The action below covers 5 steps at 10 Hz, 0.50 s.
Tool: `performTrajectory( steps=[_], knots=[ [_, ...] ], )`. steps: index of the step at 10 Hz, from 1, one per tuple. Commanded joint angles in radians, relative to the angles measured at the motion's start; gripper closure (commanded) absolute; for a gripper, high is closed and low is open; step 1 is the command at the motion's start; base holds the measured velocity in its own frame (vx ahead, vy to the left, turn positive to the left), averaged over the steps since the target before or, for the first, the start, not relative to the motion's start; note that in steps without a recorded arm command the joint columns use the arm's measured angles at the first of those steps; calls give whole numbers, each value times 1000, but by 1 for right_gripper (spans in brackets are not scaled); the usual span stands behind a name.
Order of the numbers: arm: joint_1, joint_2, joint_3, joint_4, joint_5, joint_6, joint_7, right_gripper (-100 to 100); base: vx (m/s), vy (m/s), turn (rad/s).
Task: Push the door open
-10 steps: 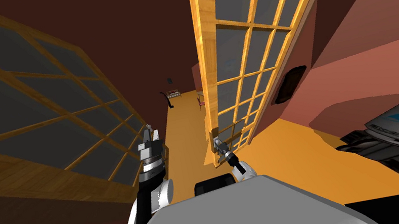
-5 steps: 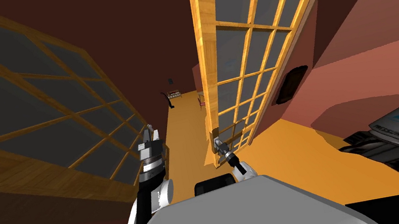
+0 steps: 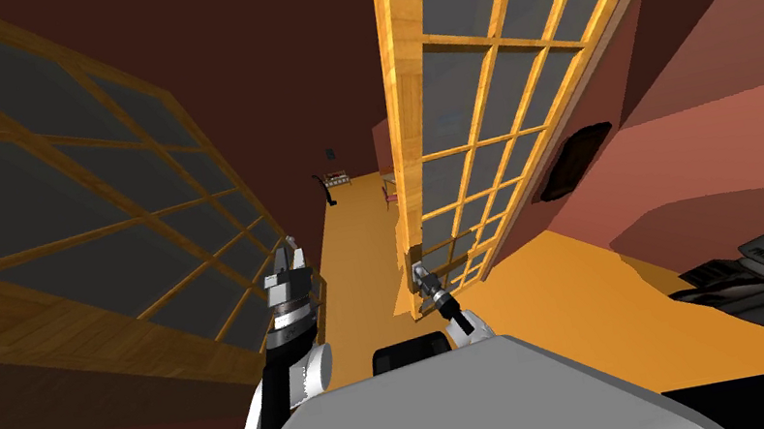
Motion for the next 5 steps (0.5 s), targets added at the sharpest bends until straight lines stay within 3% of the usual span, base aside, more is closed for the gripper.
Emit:
performTrajectory(
  steps=[1,5],
  knots=[
    [-6,-13,-8,-4,-30,-12,-50,100,40,9,64],
    [-2,-25,-5,-8,-79,-18,-145,100,40,7,47]
  ],
)
